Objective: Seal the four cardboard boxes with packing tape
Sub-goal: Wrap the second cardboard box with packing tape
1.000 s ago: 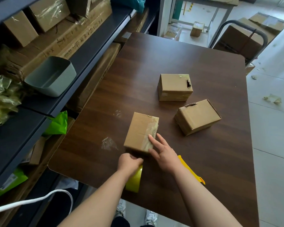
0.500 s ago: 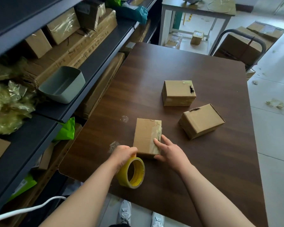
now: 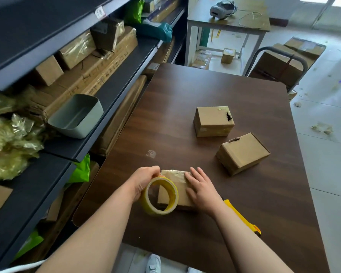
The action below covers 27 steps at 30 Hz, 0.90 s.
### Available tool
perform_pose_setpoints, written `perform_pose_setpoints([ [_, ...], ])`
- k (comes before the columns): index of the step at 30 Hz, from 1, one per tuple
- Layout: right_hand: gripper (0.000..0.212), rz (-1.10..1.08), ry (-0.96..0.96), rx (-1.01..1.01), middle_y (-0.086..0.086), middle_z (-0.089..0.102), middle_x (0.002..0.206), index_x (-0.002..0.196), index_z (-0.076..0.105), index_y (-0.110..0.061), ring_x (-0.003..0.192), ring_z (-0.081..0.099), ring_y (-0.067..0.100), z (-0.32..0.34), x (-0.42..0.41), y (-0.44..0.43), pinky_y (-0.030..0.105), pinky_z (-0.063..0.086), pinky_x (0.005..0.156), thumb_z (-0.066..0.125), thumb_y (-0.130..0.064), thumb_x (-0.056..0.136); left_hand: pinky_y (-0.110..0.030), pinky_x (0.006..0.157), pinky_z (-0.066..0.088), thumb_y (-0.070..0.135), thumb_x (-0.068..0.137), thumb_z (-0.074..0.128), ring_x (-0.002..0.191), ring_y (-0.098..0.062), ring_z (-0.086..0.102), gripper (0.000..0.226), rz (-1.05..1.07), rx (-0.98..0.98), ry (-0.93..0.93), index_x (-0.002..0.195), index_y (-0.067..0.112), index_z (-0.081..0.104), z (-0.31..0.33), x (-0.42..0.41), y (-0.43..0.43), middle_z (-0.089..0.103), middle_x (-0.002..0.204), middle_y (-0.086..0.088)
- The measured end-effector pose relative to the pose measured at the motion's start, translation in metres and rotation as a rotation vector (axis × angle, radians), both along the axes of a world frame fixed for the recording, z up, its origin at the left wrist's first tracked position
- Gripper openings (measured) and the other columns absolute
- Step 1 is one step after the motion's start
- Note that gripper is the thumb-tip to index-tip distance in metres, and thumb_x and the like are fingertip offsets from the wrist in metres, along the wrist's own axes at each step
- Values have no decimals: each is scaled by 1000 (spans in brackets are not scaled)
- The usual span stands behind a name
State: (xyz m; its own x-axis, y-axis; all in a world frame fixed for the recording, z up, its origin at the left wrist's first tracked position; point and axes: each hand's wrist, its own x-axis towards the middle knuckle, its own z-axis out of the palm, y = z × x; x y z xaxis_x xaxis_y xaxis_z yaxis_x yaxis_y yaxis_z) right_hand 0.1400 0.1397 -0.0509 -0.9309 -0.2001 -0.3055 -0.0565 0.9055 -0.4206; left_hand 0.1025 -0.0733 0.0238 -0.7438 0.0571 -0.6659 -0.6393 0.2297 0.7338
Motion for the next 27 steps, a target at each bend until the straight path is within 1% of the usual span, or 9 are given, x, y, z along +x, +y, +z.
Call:
perform_pose_setpoints([
  [4, 52, 21, 52, 15, -7, -2, 163, 153, 20, -37, 150, -11, 15, 4, -3, -5, 38, -9, 121, 34, -36, 103, -27, 71, 48, 7, 83, 50, 69, -17, 58, 21, -64, 5, 30, 80, -2, 68, -14, -3, 5, 68, 71, -5],
  [7, 53, 104, 13, 82, -10, -17, 160, 153, 4, -42, 147, -23, 16, -2, 1, -16, 41, -19, 117, 15, -51, 102, -27, 68, 47, 10, 87, 50, 68, -14, 56, 19, -154, -61, 52, 78, 6, 66, -22, -3, 8, 65, 74, -4],
  [11, 80, 92, 30, 62, -9, -33, 151, 152, -3, -43, 141, -33, 14, -7, 3, -11, 36, -21, 117, -15, -66, 76, -26, 64, 46, 15, 93, 48, 71, -13, 56, 23, -235, -127, 74, 73, 14, 59, -22, -6, 8, 63, 73, 0],
  [14, 77, -7, 20, -12, -9, -34, 151, 154, -6, -34, 139, -35, 9, -11, 7, -6, 29, -18, 117, -5, -65, 83, -32, 83, 51, 16, 93, 47, 90, -19, 68, 21, -218, -63, 36, 78, 14, 60, -23, -8, 7, 75, 89, -1],
  [17, 66, -251, -16, -236, -11, -34, 153, 155, -7, -24, 144, -25, 7, -18, 17, -10, 21, -10, 115, 28, -44, 103, -30, 84, 50, 17, 95, 45, 96, -19, 68, 19, -197, -38, 13, 83, 13, 58, -24, -9, 7, 76, 93, -1],
  [19, 66, -394, -84, -409, -12, -33, 154, 154, -9, -25, 147, -13, 7, -18, 20, -12, 17, -1, 112, 33, -34, 104, -35, 89, 50, 20, 95, 45, 98, -21, 68, 20, -208, -59, 19, 82, 14, 59, -28, -10, 7, 76, 93, -1],
  [21, 67, -410, -131, -450, -10, -27, 158, 154, -10, -25, 146, -7, 6, -16, 19, -13, 17, 3, 110, 34, -32, 104, -40, 93, 49, 22, 94, 45, 99, -24, 67, 22, -212, -91, 26, 79, 16, 60, -29, -11, 8, 75, 94, -3],
  [24, 71, -457, -156, -489, -6, -19, 161, 153, -14, -22, 143, -7, 2, -18, 18, -13, 16, 1, 110, 37, -27, 104, -38, 87, 50, 22, 95, 45, 97, -25, 67, 24, -173, -90, 40, 76, 16, 60, -29, -9, 11, 74, 96, -7],
  [27, 79, -556, -211, -571, -2, -14, 162, 151, -21, -19, 149, -5, 14, -17, 18, -14, 23, 2, 115, 42, -25, 103, -31, 73, 50, 19, 94, 46, 84, -21, 65, 23, -121, -63, 50, 76, 14, 59, -27, -4, 13, 74, 90, -7],
])
